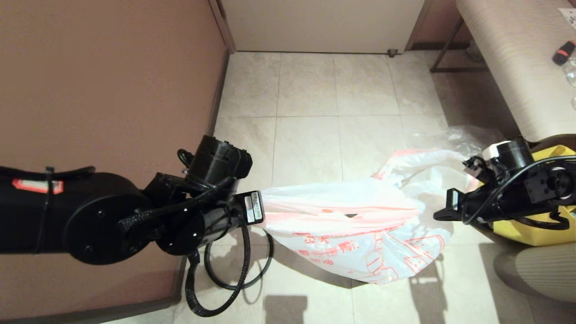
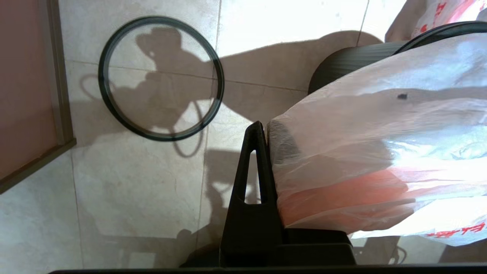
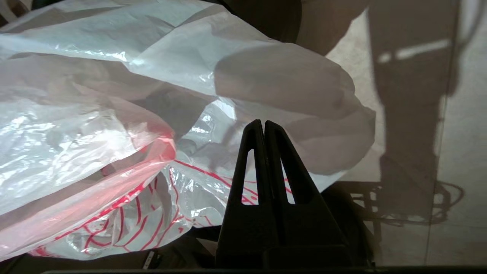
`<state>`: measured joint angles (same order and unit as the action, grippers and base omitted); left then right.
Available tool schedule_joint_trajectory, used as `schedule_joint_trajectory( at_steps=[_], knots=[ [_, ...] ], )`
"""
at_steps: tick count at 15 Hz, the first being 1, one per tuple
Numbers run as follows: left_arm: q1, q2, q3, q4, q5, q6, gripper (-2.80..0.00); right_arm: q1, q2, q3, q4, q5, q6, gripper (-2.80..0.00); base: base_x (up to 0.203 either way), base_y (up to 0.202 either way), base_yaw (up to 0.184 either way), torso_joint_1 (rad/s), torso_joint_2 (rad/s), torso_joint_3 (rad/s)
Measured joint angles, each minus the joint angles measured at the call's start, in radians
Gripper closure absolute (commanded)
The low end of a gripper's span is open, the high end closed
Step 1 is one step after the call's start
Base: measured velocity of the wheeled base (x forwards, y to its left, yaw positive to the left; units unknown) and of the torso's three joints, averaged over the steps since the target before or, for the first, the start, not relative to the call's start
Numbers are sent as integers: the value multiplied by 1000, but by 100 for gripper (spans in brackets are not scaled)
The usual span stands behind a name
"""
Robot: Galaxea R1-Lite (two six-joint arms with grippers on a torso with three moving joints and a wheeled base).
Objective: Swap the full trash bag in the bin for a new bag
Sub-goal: Put the new garbage bag on the trash can
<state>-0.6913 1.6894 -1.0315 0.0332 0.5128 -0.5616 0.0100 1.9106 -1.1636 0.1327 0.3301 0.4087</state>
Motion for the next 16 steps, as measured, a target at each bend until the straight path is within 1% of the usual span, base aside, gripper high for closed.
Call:
schedule_joint_trajectory(
  at_steps=[2,6,9,10,12,14,16],
  knots=[
    [-12,3,3,0,0,-1,0,64,39,4,-26,-48,0,0,0,0,0,0,0,0],
    [-14,4,2,-1,-1,-5,0,193,91,31,-51,-67,4,0,0,0,0,0,0,0],
    [-13,-14,10,-3,-8,-11,0,241,186,23,-163,-121,3,0,0,0,0,0,0,0],
    [-17,-27,18,-3,-13,-12,0,261,228,11,-206,-148,2,0,0,0,0,0,0,0],
    [-31,-55,35,-17,-18,-23,0,319,321,-38,-249,-208,-2,0,0,0,0,0,0,0],
    [-34,-89,45,-25,-19,-25,0,380,412,-121,-260,-270,-14,0,0,0,0,0,0,0],
    [-36,-116,63,-28,-19,-25,0,417,484,-197,-260,-293,-21,0,0,0,0,0,0,0]
  ],
)
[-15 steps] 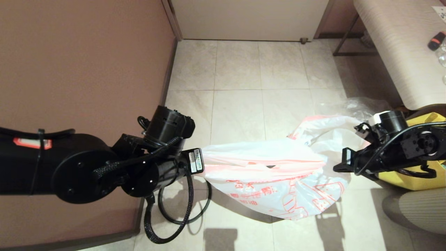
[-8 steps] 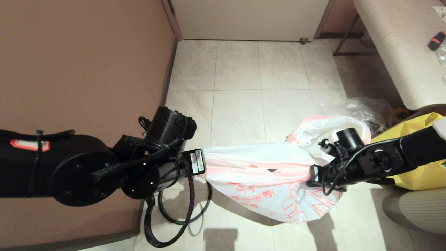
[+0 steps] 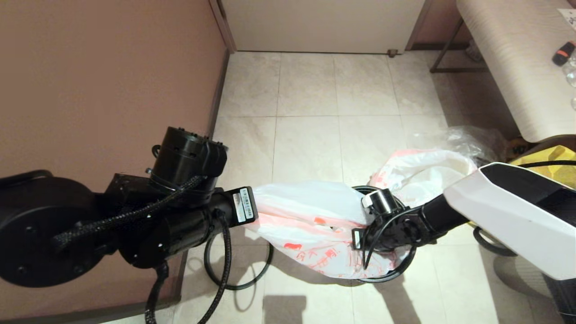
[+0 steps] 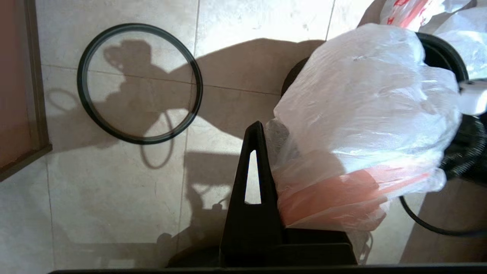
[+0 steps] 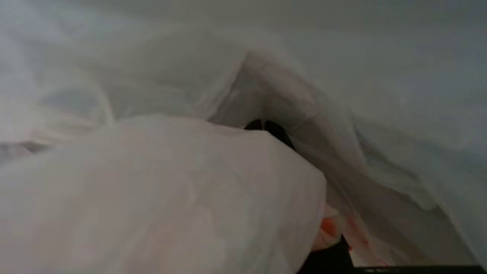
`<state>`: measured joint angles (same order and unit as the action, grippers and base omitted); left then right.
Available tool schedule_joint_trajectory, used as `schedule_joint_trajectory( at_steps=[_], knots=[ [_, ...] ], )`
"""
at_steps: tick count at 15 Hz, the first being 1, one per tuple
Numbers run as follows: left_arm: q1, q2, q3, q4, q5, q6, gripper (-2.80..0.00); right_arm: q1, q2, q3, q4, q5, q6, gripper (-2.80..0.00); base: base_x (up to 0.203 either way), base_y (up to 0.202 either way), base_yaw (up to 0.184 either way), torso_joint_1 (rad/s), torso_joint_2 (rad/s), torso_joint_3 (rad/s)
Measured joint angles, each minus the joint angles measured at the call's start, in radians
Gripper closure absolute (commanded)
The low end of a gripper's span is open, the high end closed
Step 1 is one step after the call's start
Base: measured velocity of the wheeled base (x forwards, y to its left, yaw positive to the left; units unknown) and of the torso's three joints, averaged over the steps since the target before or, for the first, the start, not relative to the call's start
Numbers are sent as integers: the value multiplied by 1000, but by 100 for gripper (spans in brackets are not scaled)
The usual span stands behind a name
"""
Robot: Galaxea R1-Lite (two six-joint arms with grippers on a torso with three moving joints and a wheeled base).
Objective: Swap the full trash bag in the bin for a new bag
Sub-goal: Put the new garbage bag on the trash can
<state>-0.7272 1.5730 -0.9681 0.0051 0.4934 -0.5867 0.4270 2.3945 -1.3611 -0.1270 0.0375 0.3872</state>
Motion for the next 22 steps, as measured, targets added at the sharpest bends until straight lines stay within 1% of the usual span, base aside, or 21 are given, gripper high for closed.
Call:
schedule_joint_trajectory(
  at_steps=[3,6,9,11,14,16,18,20,22],
  knots=[
    [1,-11,30,-46,-14,0,0,18,88,-75,2,-14,-6,0,0,0,0,0,0,0],
    [-10,-5,40,-93,-18,5,0,20,173,-130,-4,-63,-41,0,0,0,0,0,0,0],
    [-18,15,40,-94,-17,8,0,16,160,-130,-1,-69,-28,0,0,0,0,0,0,0],
    [-31,27,40,-86,-16,9,0,10,72,-66,1,-50,-6,0,0,0,0,0,0,0],
    [-39,53,44,-83,-16,8,0,-15,-129,121,2,1,14,0,0,0,0,0,0,0],
    [-40,68,46,-79,-16,9,0,-51,-274,258,-1,54,20,0,0,0,0,0,0,0],
    [-48,70,45,-61,-16,9,0,-83,-408,359,-3,124,19,0,0,0,0,0,0,0],
    [-68,69,40,-56,-24,9,0,-98,-519,427,-5,165,19,0,0,0,0,0,0,0],
    [-101,72,10,-56,-61,11,0,-104,-604,470,-14,180,21,0,0,0,0,0,0,0]
  ],
)
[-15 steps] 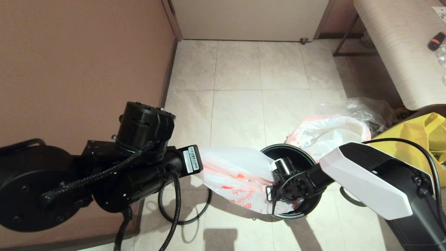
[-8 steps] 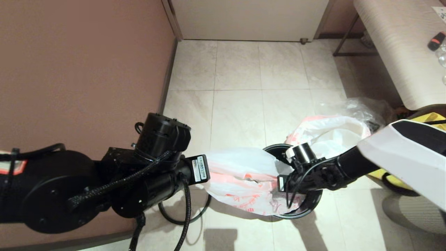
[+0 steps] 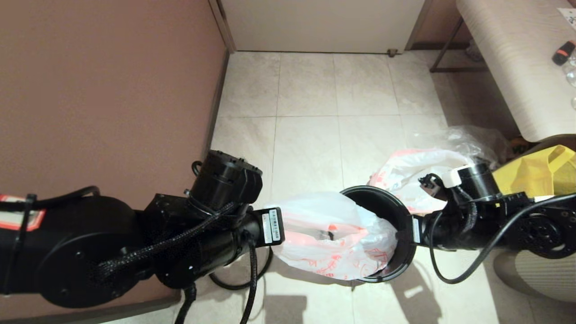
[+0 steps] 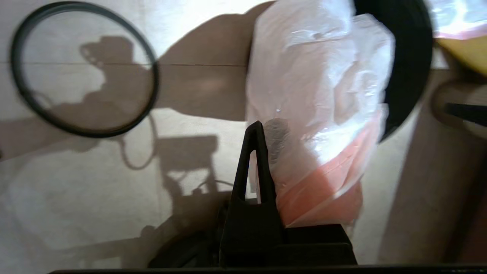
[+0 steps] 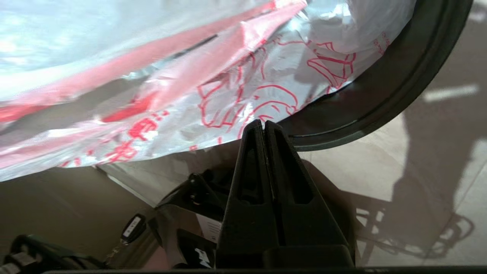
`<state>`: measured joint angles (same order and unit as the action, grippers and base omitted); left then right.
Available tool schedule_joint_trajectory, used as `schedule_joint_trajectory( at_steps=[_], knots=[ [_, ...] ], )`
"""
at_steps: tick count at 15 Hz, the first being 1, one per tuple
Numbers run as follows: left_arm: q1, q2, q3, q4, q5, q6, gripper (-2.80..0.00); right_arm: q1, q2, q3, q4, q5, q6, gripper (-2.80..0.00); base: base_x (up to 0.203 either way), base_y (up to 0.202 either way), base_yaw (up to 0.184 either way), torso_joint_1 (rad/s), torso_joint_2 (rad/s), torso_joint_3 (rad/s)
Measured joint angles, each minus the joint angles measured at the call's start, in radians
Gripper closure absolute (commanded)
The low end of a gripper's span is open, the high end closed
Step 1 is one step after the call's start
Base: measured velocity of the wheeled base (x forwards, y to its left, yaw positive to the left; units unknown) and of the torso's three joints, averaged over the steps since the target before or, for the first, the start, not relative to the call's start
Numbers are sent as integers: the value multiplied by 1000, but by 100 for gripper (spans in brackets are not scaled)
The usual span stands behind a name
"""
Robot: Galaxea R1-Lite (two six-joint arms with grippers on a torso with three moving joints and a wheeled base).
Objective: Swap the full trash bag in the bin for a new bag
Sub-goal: Put the new garbage bag on the trash can
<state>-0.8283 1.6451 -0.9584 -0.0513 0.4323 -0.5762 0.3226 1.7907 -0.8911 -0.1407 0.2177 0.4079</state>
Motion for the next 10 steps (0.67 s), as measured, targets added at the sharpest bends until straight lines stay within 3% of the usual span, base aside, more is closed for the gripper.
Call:
schedule_joint_trajectory(
  at_steps=[1,2,6,10],
  knots=[
    [-13,6,-30,2,-21,0,0,-2,-26,9,-3,9,0,0,0,0,0,0,0,0],
    [-25,17,-64,5,-45,3,0,-4,-45,14,-4,15,-1,-280,0,0,0,0,0,0],
    [-83,88,-180,58,-110,30,0,3,-63,18,-71,13,-9,-280,0,0,0,0,0,0],
    [-99,87,-186,90,-163,31,0,42,0,14,-205,-1,-83,-280,0,0,0,0,0,0]
  ],
)
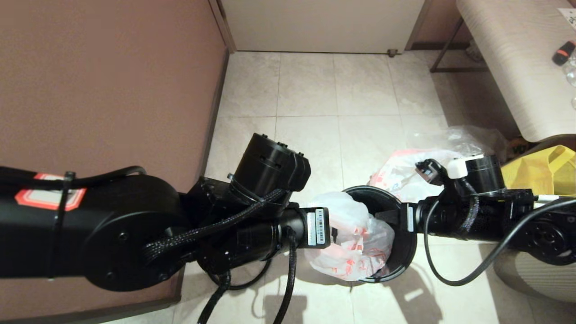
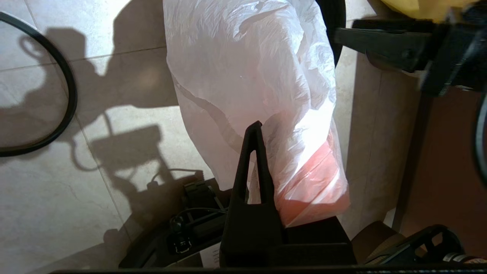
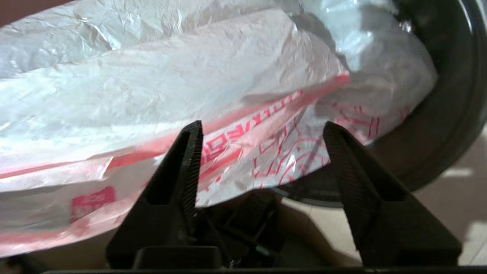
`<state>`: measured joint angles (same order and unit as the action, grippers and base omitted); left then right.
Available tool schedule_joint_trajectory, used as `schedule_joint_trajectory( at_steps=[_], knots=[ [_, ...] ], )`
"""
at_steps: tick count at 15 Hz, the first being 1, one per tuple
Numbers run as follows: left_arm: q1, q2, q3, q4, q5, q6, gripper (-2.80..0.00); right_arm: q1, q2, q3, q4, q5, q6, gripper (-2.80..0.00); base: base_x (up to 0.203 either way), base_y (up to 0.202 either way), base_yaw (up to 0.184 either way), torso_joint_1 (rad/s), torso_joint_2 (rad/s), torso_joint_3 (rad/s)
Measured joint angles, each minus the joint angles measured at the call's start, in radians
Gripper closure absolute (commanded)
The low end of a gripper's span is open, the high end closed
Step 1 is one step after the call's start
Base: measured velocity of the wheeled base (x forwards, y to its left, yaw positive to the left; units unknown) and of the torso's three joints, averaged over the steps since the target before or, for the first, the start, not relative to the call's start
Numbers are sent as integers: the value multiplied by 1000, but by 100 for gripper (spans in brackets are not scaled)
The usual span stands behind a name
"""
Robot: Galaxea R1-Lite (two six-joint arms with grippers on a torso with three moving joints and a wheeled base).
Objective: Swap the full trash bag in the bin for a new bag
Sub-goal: Put the new garbage bag on the trash can
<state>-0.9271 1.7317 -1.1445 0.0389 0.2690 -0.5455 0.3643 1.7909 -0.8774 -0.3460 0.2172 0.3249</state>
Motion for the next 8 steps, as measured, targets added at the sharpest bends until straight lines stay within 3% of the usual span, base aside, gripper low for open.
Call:
schedule_joint_trajectory(
  at_steps=[4,8],
  knots=[
    [5,-17,10,18,-1,0,0,62,78,28,-128,-155,-188,-280,0,0,0,0,0,0],
    [6,-27,10,21,-1,0,0,94,85,143,-334,-173,-308,-280,0,0,0,0,0,0]
  ],
)
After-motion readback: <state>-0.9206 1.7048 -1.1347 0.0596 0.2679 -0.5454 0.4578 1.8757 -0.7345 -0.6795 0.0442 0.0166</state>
